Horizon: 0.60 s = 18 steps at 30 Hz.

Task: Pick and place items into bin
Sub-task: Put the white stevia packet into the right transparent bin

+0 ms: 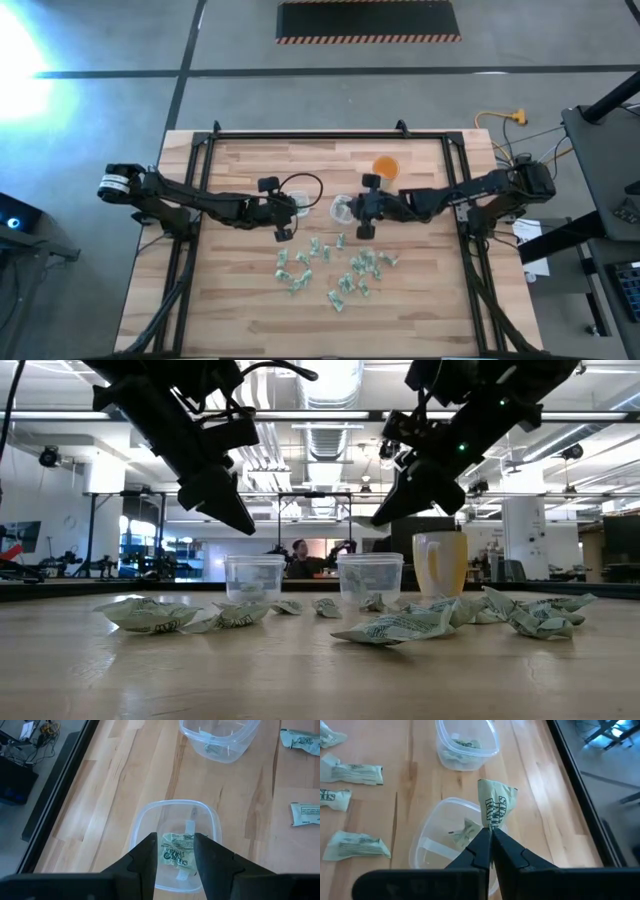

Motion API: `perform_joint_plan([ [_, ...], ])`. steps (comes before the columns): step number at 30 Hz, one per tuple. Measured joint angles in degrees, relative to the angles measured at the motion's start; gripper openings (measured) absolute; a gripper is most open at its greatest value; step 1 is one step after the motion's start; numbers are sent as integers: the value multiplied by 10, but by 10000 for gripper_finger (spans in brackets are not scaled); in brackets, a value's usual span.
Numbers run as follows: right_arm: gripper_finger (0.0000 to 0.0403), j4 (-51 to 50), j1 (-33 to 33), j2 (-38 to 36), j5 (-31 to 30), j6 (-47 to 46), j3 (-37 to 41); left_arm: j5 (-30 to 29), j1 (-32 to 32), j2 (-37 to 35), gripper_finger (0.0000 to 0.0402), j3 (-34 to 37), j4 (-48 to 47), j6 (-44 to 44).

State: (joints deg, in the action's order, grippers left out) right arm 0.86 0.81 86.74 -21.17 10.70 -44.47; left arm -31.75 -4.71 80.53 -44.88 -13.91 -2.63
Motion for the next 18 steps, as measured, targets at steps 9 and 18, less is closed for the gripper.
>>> perform_joint_plan([
  [9, 9, 7, -3, 20, 20, -6, 0, 0, 0, 0, 112, 0, 1, 0],
  [18, 9, 23, -3, 61, 17, -7, 0, 0, 0, 0, 112, 0, -1, 0],
])
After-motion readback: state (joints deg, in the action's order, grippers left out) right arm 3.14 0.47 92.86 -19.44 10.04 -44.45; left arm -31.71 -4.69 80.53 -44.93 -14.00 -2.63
